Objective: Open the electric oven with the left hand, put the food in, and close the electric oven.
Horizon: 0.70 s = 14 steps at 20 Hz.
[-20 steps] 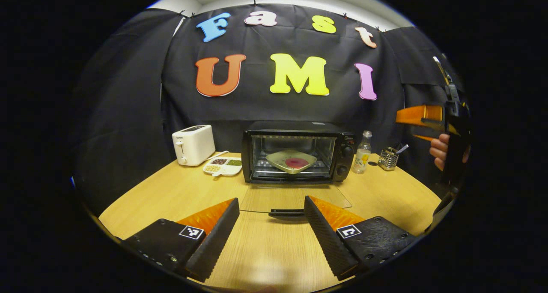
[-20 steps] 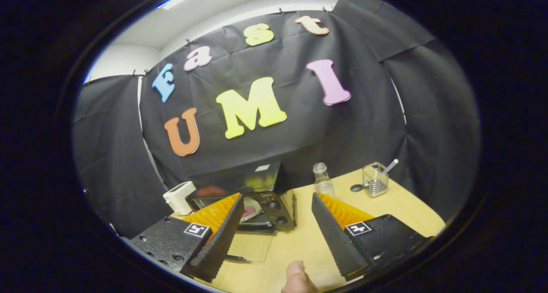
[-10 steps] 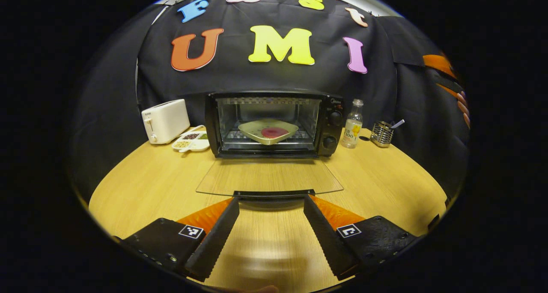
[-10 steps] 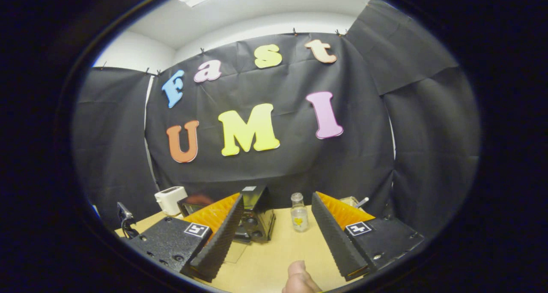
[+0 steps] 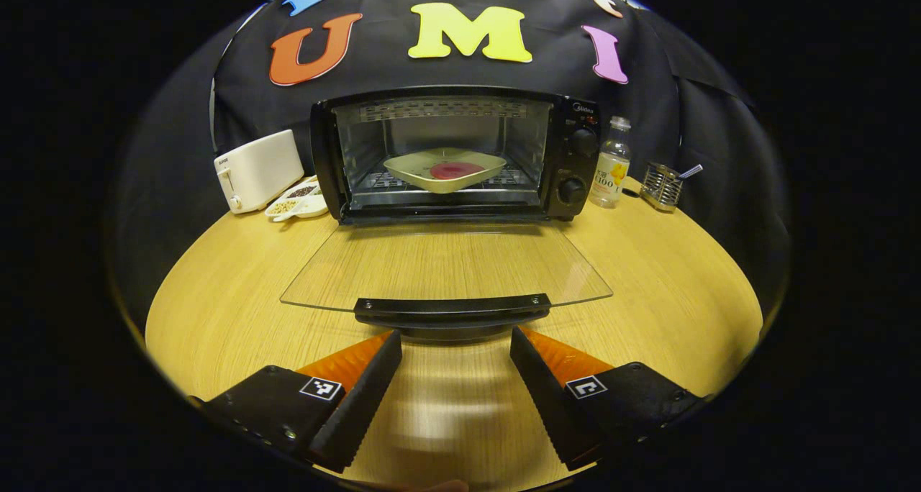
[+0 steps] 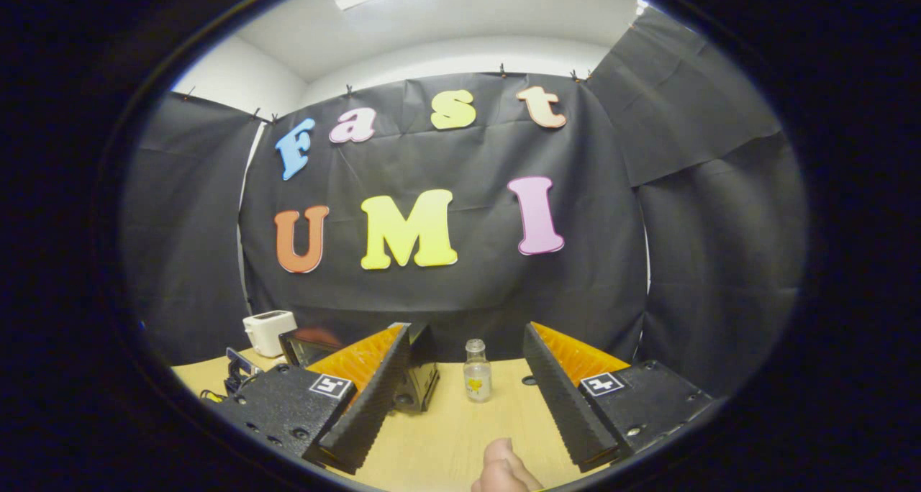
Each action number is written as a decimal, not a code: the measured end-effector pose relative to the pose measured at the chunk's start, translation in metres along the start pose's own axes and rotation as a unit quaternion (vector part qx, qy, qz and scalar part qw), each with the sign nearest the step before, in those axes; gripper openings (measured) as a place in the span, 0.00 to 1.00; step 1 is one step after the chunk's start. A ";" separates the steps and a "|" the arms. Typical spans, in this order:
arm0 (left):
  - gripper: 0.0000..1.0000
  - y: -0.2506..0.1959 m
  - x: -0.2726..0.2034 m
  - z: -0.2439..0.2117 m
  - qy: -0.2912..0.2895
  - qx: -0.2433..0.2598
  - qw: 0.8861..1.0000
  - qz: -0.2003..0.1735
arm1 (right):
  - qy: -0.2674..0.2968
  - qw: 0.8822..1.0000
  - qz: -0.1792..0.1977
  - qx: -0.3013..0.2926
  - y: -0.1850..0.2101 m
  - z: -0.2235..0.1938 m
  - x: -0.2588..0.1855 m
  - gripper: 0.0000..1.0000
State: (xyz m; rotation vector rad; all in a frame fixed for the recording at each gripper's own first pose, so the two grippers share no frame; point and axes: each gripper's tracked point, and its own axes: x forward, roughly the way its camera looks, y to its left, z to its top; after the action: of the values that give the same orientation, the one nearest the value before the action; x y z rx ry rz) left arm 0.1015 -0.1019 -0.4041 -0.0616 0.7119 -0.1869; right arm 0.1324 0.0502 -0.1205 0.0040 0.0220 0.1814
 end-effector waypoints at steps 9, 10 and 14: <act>0.96 -0.003 -0.001 0.011 0.007 0.003 1.000 -0.006 | 0.029 0.999 -0.015 0.013 -0.020 -0.026 0.013 0.95; 0.97 -0.003 -0.004 0.012 0.009 0.002 1.000 -0.007 | 0.028 0.999 -0.016 0.013 -0.021 -0.027 0.013 0.95; 0.97 -0.003 -0.003 0.015 0.009 0.002 1.000 -0.006 | 0.021 1.000 -0.017 0.009 -0.023 -0.024 0.012 0.95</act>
State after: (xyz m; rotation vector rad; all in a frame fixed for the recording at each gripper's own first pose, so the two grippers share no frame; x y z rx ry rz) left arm 0.1087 -0.1040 -0.3903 -0.0613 0.7290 -0.2012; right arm 0.1481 0.0300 -0.1448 0.0186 0.0650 0.1465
